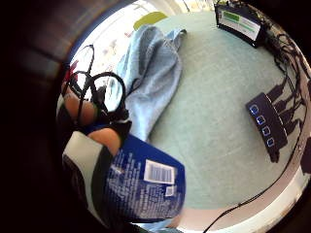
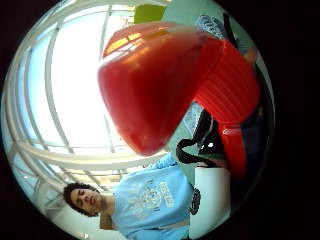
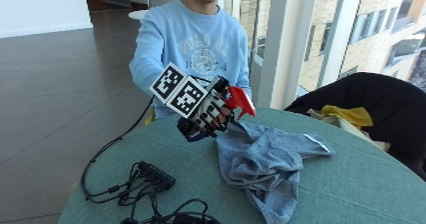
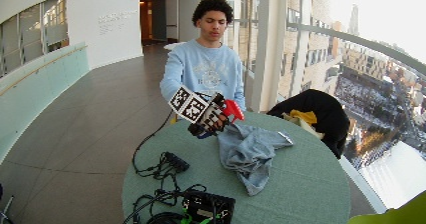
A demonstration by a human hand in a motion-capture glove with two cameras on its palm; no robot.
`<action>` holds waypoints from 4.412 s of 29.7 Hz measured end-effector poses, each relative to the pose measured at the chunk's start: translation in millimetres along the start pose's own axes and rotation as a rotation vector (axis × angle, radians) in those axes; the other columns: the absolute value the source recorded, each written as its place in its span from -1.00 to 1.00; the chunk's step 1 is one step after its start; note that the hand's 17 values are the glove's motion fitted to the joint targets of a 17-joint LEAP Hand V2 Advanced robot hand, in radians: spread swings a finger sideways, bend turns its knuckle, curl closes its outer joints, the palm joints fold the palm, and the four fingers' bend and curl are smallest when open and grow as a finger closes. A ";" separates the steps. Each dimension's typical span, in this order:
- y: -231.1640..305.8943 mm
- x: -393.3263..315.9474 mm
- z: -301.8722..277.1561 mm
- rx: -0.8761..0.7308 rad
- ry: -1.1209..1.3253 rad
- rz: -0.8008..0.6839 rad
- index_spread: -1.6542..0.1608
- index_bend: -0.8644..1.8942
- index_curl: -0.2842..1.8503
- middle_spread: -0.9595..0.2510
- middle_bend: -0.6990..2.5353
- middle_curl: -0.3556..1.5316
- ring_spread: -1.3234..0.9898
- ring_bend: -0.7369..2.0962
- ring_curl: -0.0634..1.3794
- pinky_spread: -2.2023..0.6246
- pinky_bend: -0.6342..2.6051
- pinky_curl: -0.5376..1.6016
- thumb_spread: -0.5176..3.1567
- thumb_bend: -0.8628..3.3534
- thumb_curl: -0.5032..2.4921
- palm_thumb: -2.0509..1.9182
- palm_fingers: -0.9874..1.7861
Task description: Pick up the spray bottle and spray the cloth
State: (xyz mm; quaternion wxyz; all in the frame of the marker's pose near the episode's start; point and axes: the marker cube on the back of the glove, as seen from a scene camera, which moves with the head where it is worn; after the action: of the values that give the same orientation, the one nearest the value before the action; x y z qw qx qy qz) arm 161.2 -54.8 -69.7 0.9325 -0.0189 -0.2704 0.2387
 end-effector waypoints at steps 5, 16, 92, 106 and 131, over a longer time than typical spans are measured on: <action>-2.4 -1.0 3.5 -0.033 0.005 0.018 0.63 -0.29 -0.42 0.44 -0.29 -0.08 0.07 -0.05 -0.33 0.64 -0.44 -0.16 -0.33 -0.60 -0.22 0.50 0.55; -5.8 -1.4 15.4 -0.121 0.021 0.071 0.64 -0.28 -0.42 0.45 -0.29 -0.08 0.08 -0.04 -0.33 0.64 -0.43 -0.16 -0.33 -0.60 -0.22 0.51 0.55; 3.7 -77.8 44.5 -0.014 -0.211 -0.221 0.66 -0.28 -0.41 0.47 -0.28 -0.07 0.09 -0.03 -0.35 0.63 -0.42 -0.15 -0.35 -0.60 -0.20 0.51 0.56; 11.2 -167.4 131.9 0.028 -0.438 -0.491 0.64 -0.27 -0.40 0.47 -0.28 -0.07 0.08 -0.04 -0.35 0.62 -0.43 -0.15 -0.36 -0.61 -0.20 0.51 0.56; 15.4 -210.7 253.4 -0.056 -0.592 -0.680 0.60 -0.28 -0.41 0.46 -0.28 -0.08 0.07 -0.05 -0.35 0.62 -0.48 -0.16 -0.28 -0.61 -0.23 0.48 0.55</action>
State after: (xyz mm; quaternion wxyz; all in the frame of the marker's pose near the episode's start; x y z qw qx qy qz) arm -131.5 -160.9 39.6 0.8397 0.1148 -0.5225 -0.0935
